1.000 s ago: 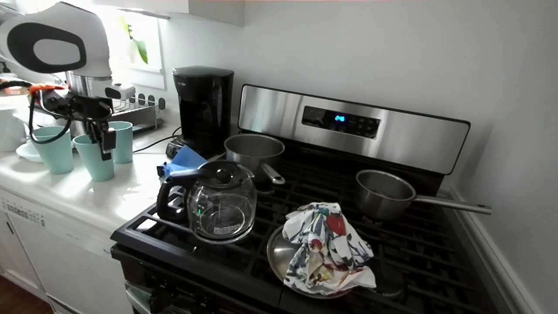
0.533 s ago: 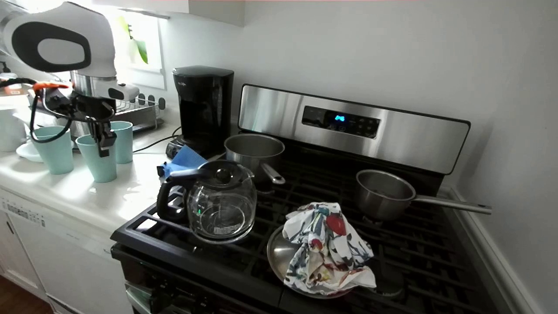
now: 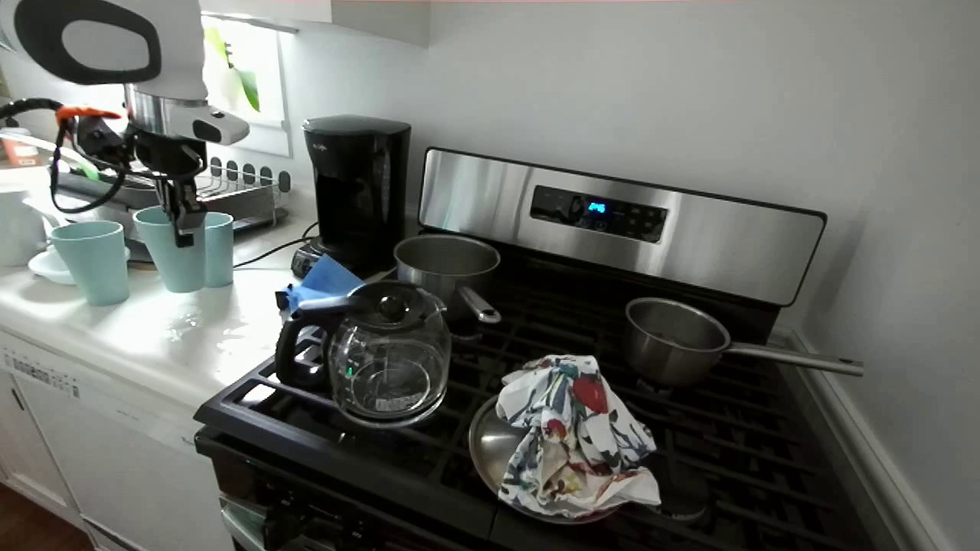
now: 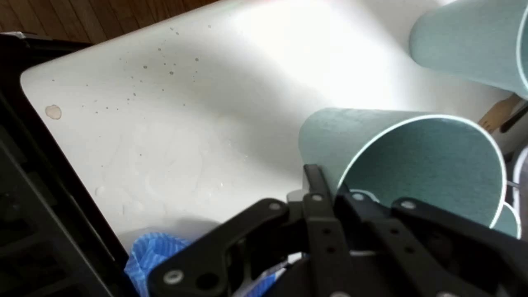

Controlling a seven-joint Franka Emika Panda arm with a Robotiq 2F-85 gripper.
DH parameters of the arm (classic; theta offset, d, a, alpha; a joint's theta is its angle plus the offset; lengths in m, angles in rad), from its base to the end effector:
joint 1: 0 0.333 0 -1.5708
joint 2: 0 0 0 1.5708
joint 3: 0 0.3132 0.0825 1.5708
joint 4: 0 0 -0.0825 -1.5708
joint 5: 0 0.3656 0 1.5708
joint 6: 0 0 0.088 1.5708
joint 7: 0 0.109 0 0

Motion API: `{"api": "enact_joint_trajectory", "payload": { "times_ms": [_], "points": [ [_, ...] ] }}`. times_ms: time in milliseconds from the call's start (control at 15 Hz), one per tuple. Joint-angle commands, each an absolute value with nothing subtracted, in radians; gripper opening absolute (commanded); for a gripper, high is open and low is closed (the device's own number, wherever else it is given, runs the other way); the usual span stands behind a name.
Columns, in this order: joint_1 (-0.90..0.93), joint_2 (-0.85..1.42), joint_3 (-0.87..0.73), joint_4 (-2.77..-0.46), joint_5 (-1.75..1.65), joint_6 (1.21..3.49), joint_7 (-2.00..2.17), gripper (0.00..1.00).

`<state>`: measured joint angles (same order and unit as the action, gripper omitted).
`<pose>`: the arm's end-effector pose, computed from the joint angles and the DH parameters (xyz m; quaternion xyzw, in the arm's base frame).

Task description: Stack up the three grey cups and then turn them over

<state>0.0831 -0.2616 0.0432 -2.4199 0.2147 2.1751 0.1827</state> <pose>0.4345 0.0640 0.4160 -0.9925 0.0888 0.0043 0.0835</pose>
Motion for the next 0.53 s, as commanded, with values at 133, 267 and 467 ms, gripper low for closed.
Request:
{"api": "enact_joint_trajectory", "payload": {
  "times_ms": [133,267,467],
  "points": [
    [0.101,-0.443,0.063,-2.389,0.233,2.037,0.144,0.01],
    [0.125,-0.480,0.074,-2.371,0.248,1.997,0.124,0.01],
    [0.168,-0.492,0.099,-2.348,0.268,1.989,0.095,0.01]
  ]
}}
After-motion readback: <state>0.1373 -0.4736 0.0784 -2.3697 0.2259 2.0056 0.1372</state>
